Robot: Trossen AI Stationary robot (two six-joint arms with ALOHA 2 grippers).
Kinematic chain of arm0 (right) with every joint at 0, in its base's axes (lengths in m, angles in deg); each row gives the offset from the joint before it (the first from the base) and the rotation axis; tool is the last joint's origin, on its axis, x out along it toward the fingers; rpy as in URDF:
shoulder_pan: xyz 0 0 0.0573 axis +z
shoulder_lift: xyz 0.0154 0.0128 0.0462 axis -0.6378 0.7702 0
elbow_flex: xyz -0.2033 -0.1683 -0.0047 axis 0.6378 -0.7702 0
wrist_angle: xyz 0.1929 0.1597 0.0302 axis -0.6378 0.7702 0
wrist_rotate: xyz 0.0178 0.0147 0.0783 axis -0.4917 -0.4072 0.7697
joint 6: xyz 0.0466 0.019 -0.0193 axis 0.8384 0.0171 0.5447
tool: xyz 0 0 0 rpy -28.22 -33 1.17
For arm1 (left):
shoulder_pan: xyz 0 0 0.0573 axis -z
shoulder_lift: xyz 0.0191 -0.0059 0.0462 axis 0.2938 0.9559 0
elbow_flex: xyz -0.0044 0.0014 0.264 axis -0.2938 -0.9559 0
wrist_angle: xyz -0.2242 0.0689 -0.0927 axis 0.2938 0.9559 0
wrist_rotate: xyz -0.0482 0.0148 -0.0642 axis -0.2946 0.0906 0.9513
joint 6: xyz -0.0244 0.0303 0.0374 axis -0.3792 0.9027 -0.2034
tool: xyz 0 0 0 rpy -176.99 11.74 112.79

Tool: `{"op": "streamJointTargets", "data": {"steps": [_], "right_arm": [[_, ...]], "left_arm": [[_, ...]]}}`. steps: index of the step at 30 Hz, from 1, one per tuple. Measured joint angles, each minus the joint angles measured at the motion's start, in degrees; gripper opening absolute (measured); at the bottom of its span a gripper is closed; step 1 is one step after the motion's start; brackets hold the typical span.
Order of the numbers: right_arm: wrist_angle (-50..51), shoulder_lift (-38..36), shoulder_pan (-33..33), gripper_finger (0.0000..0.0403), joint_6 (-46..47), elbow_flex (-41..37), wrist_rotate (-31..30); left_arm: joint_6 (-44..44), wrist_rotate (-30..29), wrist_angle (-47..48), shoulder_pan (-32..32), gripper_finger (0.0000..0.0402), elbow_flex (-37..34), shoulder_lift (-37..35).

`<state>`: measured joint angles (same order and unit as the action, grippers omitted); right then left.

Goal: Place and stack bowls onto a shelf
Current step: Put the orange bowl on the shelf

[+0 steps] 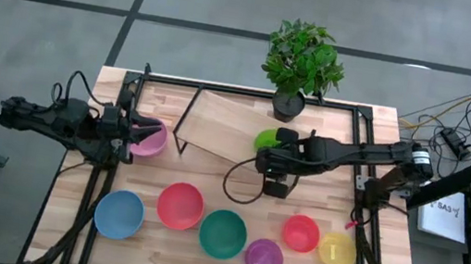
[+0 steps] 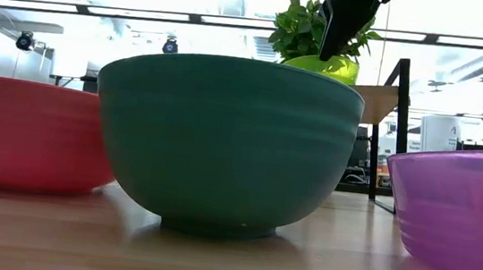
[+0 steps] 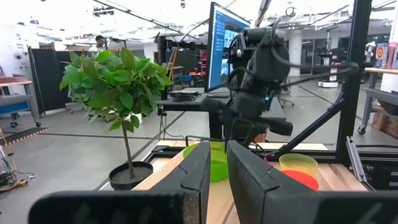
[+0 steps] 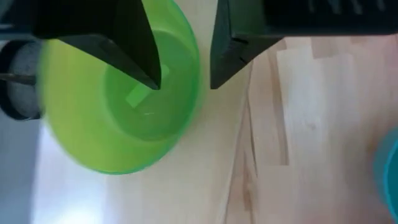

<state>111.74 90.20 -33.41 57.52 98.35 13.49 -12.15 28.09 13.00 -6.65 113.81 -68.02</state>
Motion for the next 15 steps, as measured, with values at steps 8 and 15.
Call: {"op": "streamJointTargets", "data": {"steps": [8, 15], "right_arm": [[-10.99, -11.21, 2.09, 0.0145, 1.21, -9.19, -0.19], [-37.09, -25.10, 6.44, 0.0129, -4.09, -30.88, -0.04]], "left_arm": [[-5.92, 0.02, -0.04, 0.00, 0.0037, 0.00, 0.47], [-9.98, 0.20, -1.26, 0.00, 0.0037, 0.00, 3.79]]}}
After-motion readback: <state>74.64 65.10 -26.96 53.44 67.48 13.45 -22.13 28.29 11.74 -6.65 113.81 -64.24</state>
